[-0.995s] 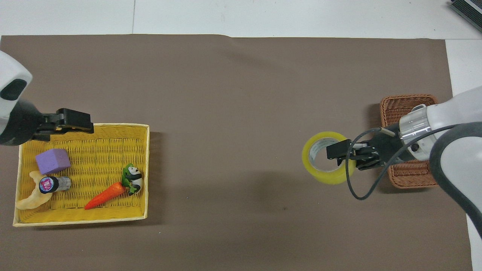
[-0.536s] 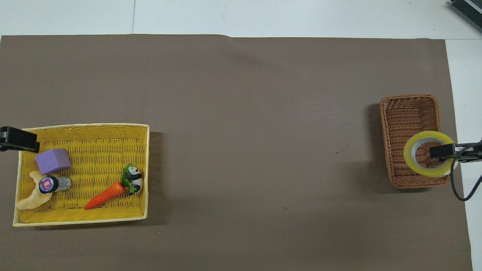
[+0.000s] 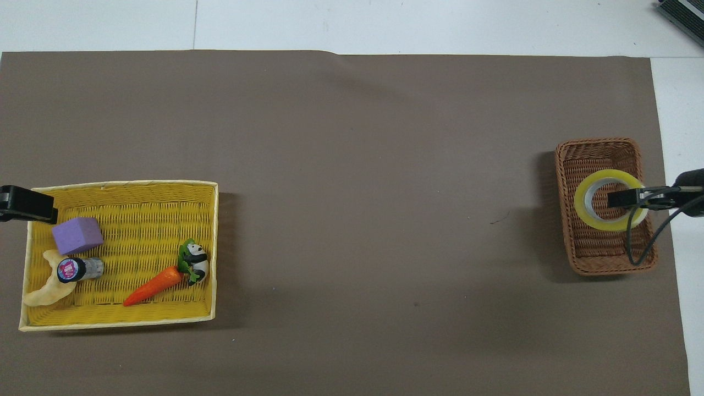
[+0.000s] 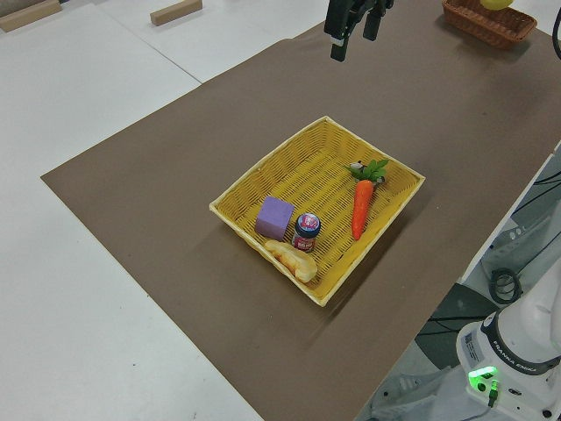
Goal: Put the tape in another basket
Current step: 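Lower the tape into the wicker basket and open the right gripper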
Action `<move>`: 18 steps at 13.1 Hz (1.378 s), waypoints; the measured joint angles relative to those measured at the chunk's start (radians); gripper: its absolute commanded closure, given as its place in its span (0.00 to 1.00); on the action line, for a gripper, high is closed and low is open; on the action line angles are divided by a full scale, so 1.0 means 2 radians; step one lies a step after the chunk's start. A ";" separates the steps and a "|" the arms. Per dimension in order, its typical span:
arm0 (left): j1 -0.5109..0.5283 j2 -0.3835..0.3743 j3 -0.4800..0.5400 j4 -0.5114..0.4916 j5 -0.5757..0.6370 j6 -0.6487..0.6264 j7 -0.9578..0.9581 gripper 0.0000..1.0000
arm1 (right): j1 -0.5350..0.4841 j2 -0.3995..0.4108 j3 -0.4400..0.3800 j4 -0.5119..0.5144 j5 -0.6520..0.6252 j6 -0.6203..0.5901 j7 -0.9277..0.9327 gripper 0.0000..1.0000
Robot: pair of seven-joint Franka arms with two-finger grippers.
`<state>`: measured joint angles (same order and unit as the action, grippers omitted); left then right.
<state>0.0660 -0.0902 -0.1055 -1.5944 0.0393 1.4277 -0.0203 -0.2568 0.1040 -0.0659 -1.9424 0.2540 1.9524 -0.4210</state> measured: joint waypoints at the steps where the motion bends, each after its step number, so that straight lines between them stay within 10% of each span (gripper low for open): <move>1: 0.000 0.000 0.000 0.000 0.000 0.000 0.000 0.00 | -0.010 0.009 -0.002 0.000 0.000 0.011 -0.021 1.00; 15: 0.000 0.000 0.000 0.000 0.000 -0.001 0.000 0.00 | -0.001 0.074 0.001 0.001 -0.003 0.093 -0.040 1.00; 16: 0.000 0.000 0.000 0.000 0.000 -0.001 0.000 0.00 | 0.002 0.078 0.001 0.001 -0.003 0.093 -0.040 0.67; 17: 0.000 0.000 0.000 0.000 0.000 -0.001 0.000 0.00 | 0.001 0.079 0.001 0.001 -0.003 0.093 -0.040 0.08; 18: 0.000 0.000 0.000 0.000 0.000 -0.001 0.000 0.00 | 0.000 0.079 -0.001 0.001 -0.004 0.093 -0.042 0.00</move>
<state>0.0660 -0.0901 -0.1055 -1.5944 0.0393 1.4249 -0.0203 -0.2571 0.2613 -0.0675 -1.9396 0.2463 2.1382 -0.5044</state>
